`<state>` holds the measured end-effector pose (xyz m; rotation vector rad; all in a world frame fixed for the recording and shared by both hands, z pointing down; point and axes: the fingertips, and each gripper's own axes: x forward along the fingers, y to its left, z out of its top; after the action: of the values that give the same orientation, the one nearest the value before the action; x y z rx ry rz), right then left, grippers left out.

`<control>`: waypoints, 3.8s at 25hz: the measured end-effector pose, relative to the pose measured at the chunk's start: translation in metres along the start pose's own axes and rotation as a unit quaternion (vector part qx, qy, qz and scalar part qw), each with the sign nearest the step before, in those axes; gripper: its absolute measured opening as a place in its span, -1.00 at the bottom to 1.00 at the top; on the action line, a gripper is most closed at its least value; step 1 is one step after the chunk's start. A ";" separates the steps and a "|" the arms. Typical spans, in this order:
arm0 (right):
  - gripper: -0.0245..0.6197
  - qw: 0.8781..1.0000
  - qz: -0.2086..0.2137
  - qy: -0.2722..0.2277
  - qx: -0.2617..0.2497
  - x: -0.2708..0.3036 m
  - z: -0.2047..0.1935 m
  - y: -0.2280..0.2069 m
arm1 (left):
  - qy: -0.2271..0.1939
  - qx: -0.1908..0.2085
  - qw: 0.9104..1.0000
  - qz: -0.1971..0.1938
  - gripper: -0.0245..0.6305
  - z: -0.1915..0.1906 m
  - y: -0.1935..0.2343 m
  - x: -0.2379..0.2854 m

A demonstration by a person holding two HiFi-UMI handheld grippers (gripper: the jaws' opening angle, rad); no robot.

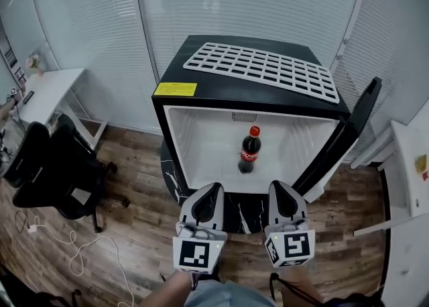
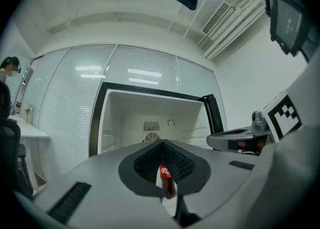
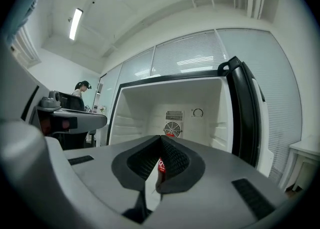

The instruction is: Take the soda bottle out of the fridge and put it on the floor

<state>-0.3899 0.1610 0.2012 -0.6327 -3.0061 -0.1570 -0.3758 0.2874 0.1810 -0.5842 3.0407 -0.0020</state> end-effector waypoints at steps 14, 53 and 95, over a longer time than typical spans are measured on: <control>-0.87 0.999 -0.037 -0.026 -0.011 0.088 0.033 -0.017 | -0.015 0.007 0.997 -0.071 -0.87 0.004 0.033 0.091; -0.30 0.991 0.103 0.086 -0.023 0.217 -0.042 -0.027 | 0.040 -0.004 0.999 0.017 -0.87 -0.046 0.065 0.162; -0.62 0.996 -0.025 0.083 -0.013 0.060 0.001 0.000 | -0.001 -0.012 0.987 -0.161 -0.87 -0.010 -0.022 0.093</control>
<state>-0.4447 0.1848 0.2048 -0.5201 -2.8643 -0.2388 -0.4542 0.2326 0.1871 -1.0670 2.9100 0.0252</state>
